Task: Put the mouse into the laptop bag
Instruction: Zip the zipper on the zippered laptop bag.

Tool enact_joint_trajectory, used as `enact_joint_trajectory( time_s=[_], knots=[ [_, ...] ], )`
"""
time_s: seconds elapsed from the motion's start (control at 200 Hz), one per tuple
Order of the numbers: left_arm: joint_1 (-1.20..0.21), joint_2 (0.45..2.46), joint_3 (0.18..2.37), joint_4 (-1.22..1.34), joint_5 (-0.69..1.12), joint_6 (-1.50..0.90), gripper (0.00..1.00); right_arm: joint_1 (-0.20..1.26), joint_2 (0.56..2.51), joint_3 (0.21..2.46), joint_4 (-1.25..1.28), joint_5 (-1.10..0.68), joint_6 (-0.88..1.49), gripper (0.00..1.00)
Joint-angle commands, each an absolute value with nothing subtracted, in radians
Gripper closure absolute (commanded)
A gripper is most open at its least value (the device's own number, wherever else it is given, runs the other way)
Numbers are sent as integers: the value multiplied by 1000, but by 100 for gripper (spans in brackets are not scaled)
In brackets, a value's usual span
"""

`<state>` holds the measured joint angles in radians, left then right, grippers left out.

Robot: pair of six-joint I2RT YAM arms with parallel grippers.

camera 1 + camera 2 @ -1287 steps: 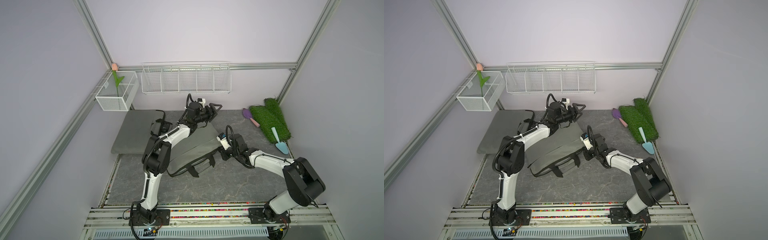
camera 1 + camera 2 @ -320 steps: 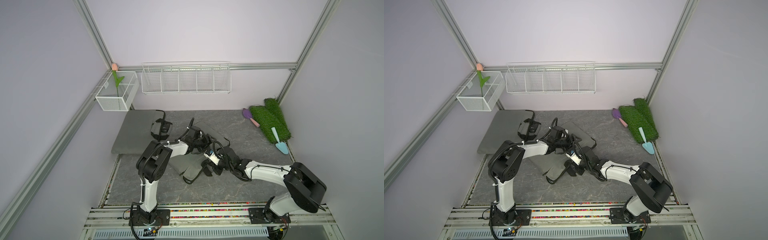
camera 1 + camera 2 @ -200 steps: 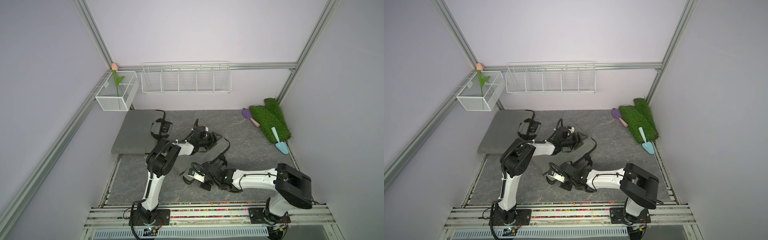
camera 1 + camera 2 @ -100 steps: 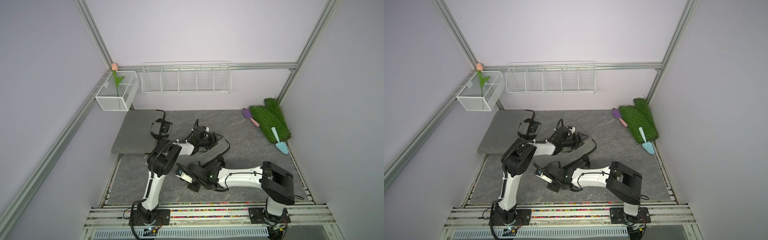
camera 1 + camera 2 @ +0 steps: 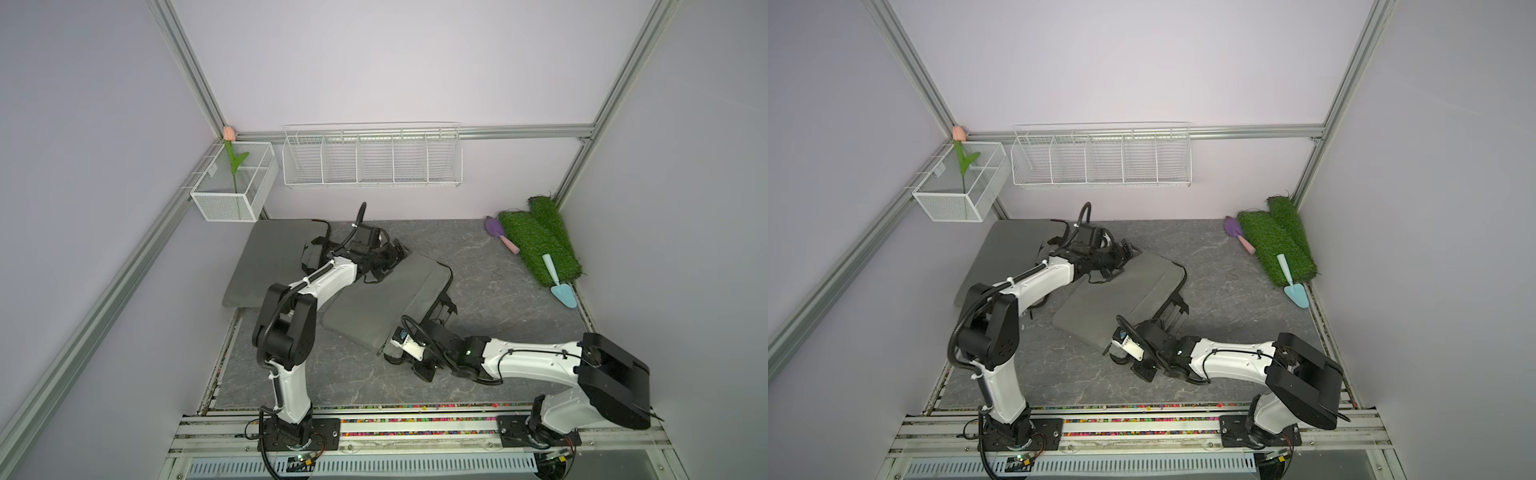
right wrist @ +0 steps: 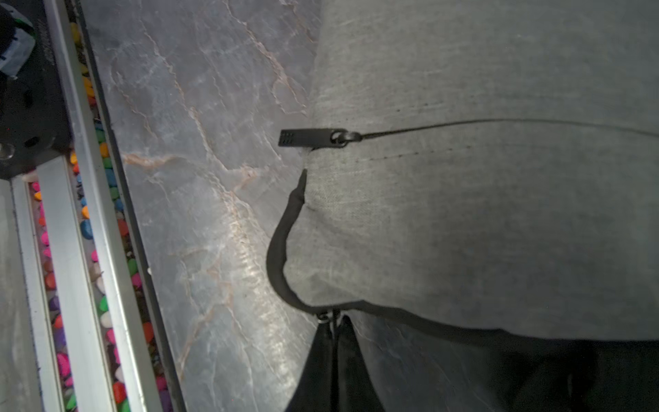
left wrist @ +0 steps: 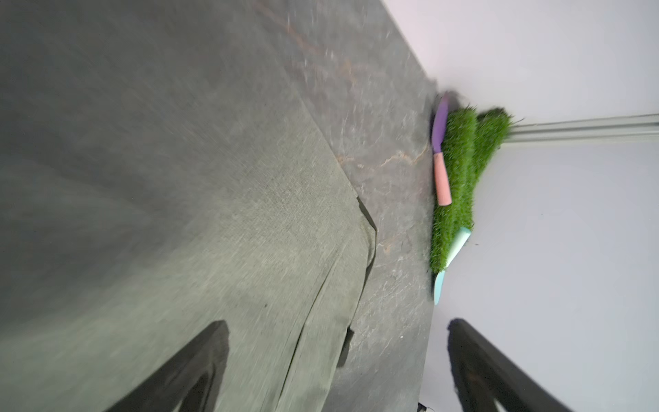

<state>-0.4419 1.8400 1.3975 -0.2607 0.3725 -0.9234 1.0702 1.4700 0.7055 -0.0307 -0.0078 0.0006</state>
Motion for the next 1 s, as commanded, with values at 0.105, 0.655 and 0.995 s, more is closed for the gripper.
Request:
enact_joint_trajectory(
  time_s=[0.105, 0.655, 0.995],
  knots=[
    [-255, 1754, 1201, -381, 305, -809, 4, 945, 1386, 629, -5, -60, 3, 93],
    [-245, 1605, 965, -432, 124, -721, 5, 728, 1392, 620, -39, -77, 64, 93],
    [-307, 1742, 876, -144, 298, -762, 6, 776, 1419, 604, -2, -57, 97, 93]
  ],
)
